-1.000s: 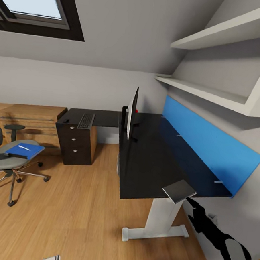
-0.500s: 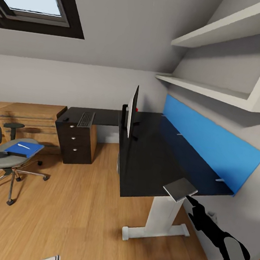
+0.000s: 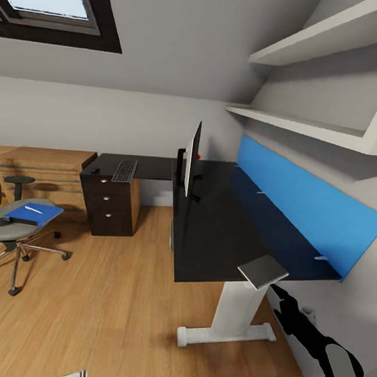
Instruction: In the bedroom, organize the workspace by keeping the computer under the desk, ensuring the monitor is on the desk, placing the keyboard on the desk next to the monitor, placing the mouse on the desk next to the keyboard, moving the folder from the swivel chair onto the desk next to the mouse, stacking the notebook on top of the folder with the pen on top of the notebook, and positioning the swivel chair next to the desk.
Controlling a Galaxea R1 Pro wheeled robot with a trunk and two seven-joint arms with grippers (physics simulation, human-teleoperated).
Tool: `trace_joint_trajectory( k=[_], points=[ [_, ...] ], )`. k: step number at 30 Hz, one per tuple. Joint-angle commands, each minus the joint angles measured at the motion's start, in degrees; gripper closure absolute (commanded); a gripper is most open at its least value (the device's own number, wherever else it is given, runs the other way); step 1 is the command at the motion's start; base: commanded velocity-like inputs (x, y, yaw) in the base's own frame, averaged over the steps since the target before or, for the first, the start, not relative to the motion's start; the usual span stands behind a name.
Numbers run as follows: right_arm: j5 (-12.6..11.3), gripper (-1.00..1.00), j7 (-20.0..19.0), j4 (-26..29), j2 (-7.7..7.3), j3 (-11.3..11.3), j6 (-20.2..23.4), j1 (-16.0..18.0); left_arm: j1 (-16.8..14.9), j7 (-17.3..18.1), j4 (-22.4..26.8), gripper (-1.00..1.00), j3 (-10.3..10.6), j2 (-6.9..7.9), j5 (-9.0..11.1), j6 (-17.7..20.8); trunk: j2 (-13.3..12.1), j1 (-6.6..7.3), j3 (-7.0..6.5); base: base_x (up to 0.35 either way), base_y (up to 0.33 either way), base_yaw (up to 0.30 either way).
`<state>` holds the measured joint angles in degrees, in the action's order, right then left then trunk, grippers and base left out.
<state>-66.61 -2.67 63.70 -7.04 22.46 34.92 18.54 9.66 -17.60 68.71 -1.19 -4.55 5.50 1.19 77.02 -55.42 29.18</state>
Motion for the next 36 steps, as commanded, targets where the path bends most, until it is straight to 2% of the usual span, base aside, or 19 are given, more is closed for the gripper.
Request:
trace_joint_trajectory(
  k=[1,6,11,18,22,24,28,33,35,36],
  points=[
    [0.1,-1.0,-0.3,0.0,0.01,0.1,0.3,0.0,0.0,-0.1,0.1,-1.0,0.0,-0.02,0.6,0.1,0.4,-0.23,0.23,0.0,0.0,0.0],
    [0.1,-1.0,-0.4,0.0,0.11,0.1,0.2,0.0,0.0,0.0,0.1,-1.0,-0.2,-0.02,0.6,0.1,2.5,-1.33,1.13,0.0,0.0,0.0],
    [0.2,-1.0,-0.2,0.0,0.21,0.1,-0.6,0.0,0.0,0.1,0.1,-1.0,-1.6,-0.04,0.7,0.2,4.5,-2.43,2.03,0.0,0.0,0.0],
    [0.2,-1.0,0.0,-0.5,0.61,0.0,-5.5,0.0,0.0,0.2,0.1,-1.0,-2.8,-0.03,0.7,0.2,7.3,-3.96,3.28,0.0,0.0,0.0],
    [0.0,-1.0,0.0,-1.5,1.93,0.0,-8.3,0.0,0.0,0.2,0.1,-1.0,-3.0,-0.08,0.7,0.2,8.9,-4.84,4.0,0.0,0.0,0.0],
    [-0.2,-1.0,0.0,-2.1,3.6,0.2,-10.1,0.0,0.0,0.2,0.1,-1.0,-3.1,-0.09,0.7,0.2,9.7,-5.28,4.36,0.0,0.0,0.0],
    [-0.2,-1.0,0.0,-2.3,4.44,0.3,-12.3,0.0,0.0,0.2,0.1,-1.0,-3.1,-0.06,0.7,0.2,11.3,-6.16,5.08,0.0,0.0,0.0],
    [-0.4,-1.0,0.0,-4.0,4.72,0.3,-13.5,0.0,0.0,0.2,0.1,-1.0,-3.1,-0.11,0.7,0.2,13.3,-7.26,5.98,0.0,0.0,0.0],
    [-0.8,-1.0,0.0,-4.3,4.73,0.3,-13.5,0.0,0.0,0.2,0.1,-1.0,-3.1,-0.11,0.7,0.2,14.1,-7.7,6.34,0.0,0.0,0.0],
    [-4.6,-1.0,0.0,-4.7,4.66,0.3,-13.4,0.0,0.0,0.2,0.1,-1.0,-3.1,-0.11,0.7,0.2,14.1,-7.7,6.34,0.0,0.0,0.0]
  ],
)
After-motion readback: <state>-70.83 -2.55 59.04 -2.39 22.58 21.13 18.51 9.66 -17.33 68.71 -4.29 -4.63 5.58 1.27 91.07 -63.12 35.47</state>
